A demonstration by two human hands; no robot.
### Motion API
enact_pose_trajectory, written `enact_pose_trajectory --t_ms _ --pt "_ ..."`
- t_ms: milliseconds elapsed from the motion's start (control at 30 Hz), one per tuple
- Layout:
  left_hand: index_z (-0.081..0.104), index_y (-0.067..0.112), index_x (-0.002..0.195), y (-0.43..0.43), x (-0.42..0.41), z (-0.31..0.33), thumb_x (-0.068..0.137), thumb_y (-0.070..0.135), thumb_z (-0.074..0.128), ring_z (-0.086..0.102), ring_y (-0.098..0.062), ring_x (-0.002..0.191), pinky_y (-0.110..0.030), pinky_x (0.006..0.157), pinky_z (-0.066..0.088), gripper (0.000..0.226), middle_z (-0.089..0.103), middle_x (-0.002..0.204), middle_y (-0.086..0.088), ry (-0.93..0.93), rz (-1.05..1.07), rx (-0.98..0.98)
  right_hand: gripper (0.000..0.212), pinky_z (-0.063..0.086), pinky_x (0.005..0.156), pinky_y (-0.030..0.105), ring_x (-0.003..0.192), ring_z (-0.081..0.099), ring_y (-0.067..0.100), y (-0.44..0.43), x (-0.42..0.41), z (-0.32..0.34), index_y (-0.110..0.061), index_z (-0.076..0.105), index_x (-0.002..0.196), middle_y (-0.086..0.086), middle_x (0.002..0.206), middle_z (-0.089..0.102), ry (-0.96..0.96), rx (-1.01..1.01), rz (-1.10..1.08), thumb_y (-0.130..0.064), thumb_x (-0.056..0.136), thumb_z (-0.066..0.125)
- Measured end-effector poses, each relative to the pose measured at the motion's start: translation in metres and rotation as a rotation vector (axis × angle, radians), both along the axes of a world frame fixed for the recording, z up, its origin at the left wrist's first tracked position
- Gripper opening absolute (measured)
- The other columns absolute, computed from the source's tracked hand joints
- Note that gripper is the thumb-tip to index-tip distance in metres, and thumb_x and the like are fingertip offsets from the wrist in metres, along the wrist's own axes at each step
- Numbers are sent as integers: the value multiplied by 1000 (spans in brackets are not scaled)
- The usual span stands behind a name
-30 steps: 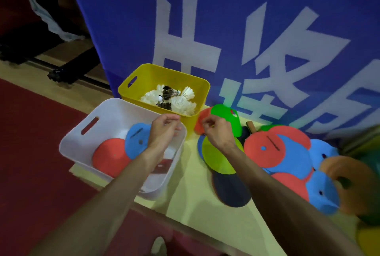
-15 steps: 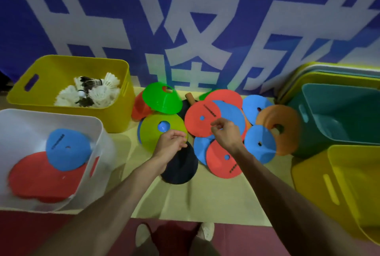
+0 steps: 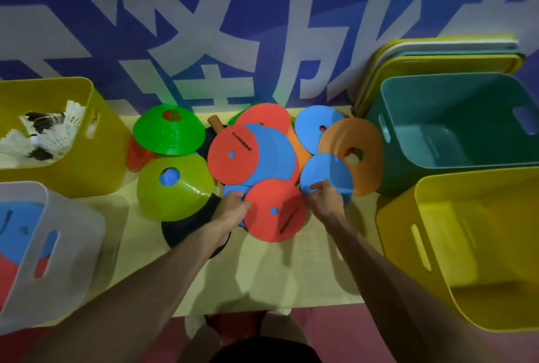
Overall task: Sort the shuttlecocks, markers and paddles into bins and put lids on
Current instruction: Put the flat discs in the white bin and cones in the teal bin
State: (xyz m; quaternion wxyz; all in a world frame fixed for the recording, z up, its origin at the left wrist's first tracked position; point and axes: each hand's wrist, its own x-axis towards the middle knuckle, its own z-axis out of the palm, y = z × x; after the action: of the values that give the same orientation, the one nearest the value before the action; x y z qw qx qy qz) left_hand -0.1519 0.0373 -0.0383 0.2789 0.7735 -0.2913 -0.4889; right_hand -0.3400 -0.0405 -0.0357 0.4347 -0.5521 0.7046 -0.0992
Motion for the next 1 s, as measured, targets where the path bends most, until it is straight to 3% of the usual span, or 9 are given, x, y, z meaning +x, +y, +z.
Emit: enact_pose_trajectory --t_ms 100,233,367,433,500,567,667,833,1000 --pt "64 9 84 -3 -7 -10 76 19 57 63 -21 78 -28 63 43 15 68 87 -6 -50 6 58 33 42 92 30 118 55 32 2 -15 -7 -7 60 119 16 125 62 -19 68 -67 -16 88 56" --pt "68 7 89 -9 -14 -22 70 18 64 66 -24 80 -30 65 50 22 71 89 -9 -122 84 50 33 43 89 33 115 57 33 8 -32 -17 -3 61 115 17 118 65 -58 66 -103 -20 87 60" --pt "66 4 92 -12 -21 -30 79 14 66 65 -27 84 -35 74 51 16 70 91 -11 -170 154 40 61 43 82 35 110 60 37 18 -43 -29 3 61 114 21 112 67 -92 39 -146 -44 75 50" --pt "65 5 88 -13 -23 -30 83 13 66 62 -24 81 -32 73 47 10 68 89 -11 -197 162 24 52 39 72 28 109 61 37 17 -45 -28 5 64 112 23 112 67 -140 51 -239 -36 81 54" --pt "65 8 86 -13 -24 -30 83 14 69 61 -21 79 -29 72 45 8 68 88 -10 -206 169 2 34 39 71 32 107 61 38 12 -46 -31 8 62 111 25 111 66 -211 75 -405 -18 89 58" --pt "66 7 86 -11 -21 -31 81 13 71 61 -20 78 -27 70 45 9 68 87 -10 -197 165 -18 34 48 78 43 102 62 38 6 -45 -42 5 60 113 24 109 65 -282 150 -567 -19 89 59" --pt "67 2 90 -6 -18 -27 80 11 73 60 -19 77 -26 72 45 15 66 86 -9 -165 179 -50 34 52 81 44 91 62 33 -8 -46 -73 0 63 108 17 101 66 -365 248 -675 -21 82 63" --pt "67 4 91 0 -16 -19 80 11 73 60 -17 78 -26 75 46 14 66 86 -6 -160 183 -105 9 39 53 29 60 47 18 -9 -34 -44 -7 59 90 8 73 54 -434 315 -806 -13 84 62" --pt "67 9 91 4 -11 -12 83 12 70 63 -18 83 -32 80 53 10 67 87 -5 -82 182 -121 39 44 77 30 75 54 18 -10 -31 -45 -1 56 122 7 84 58 -518 289 -887 -17 89 65"
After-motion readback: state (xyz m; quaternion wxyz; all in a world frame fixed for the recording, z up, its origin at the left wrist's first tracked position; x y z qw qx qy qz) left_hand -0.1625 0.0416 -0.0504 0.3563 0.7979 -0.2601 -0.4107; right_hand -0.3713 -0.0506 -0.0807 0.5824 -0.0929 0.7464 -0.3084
